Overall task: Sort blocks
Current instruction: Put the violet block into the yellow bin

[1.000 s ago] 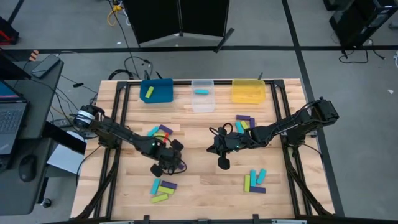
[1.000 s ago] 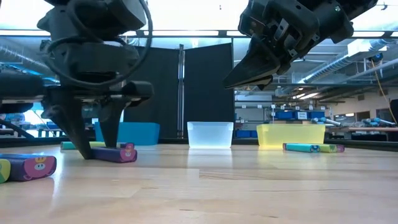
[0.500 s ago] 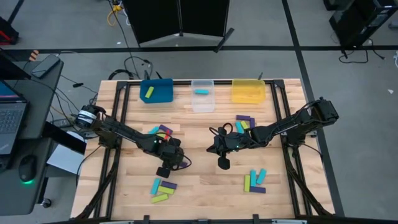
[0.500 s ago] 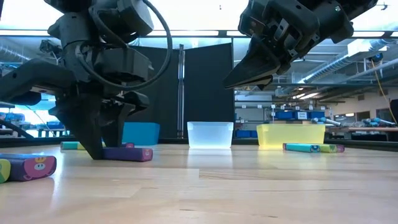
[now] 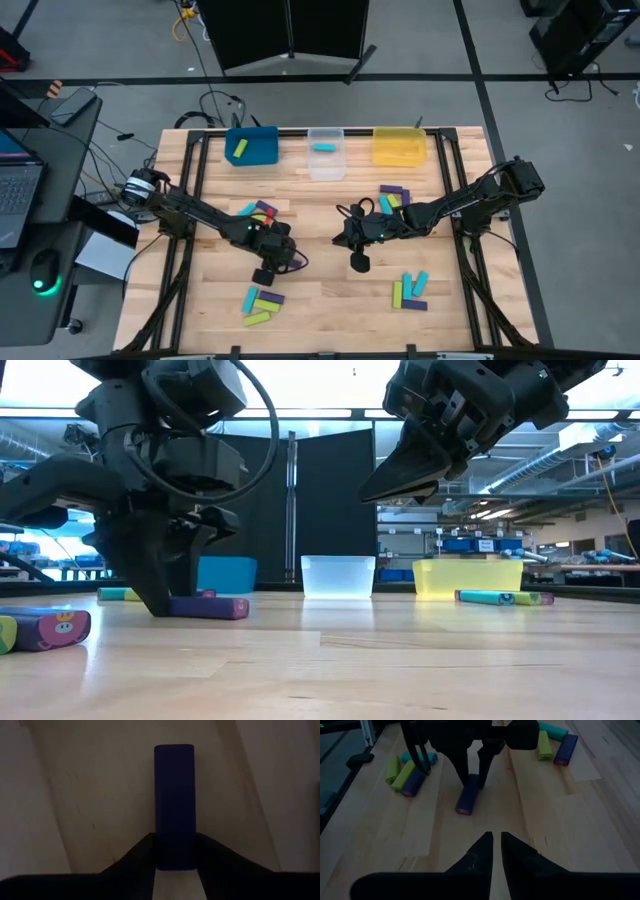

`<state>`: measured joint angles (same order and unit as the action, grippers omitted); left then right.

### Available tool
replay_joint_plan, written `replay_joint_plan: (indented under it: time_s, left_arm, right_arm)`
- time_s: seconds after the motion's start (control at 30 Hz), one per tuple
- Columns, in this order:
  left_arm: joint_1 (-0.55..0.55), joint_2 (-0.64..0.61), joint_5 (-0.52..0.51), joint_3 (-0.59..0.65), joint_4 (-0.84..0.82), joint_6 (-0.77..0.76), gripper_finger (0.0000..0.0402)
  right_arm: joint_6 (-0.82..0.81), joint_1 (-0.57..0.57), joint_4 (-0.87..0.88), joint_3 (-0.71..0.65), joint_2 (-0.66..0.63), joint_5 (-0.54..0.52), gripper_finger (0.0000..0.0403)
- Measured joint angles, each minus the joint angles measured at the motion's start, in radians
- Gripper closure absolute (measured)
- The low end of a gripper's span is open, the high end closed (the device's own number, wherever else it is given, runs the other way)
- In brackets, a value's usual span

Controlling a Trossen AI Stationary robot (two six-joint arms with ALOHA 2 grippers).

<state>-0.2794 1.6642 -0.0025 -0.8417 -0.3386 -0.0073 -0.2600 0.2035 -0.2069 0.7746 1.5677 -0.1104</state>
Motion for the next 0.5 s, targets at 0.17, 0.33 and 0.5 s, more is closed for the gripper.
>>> replay_joint_plan:
  time_s: [0.17,0.33,0.5]
  left_arm:
    - [-0.001,-0.004,-0.012,0.034,0.077,-0.051,0.0293]
    - [-0.005,-0.005,-0.03,0.058,0.107,-0.077,0.0293]
    - [-0.005,-0.005,-0.033,0.059,0.113,-0.076,0.0293]
  right_arm:
    - [0.001,0.0,0.001,0.0,0.0,0.008,0.0351]
    - [0.001,0.001,0.009,0.0,0.0,0.01,0.035]
    - [0.0,0.003,0.009,0.0,0.0,0.01,0.0347]
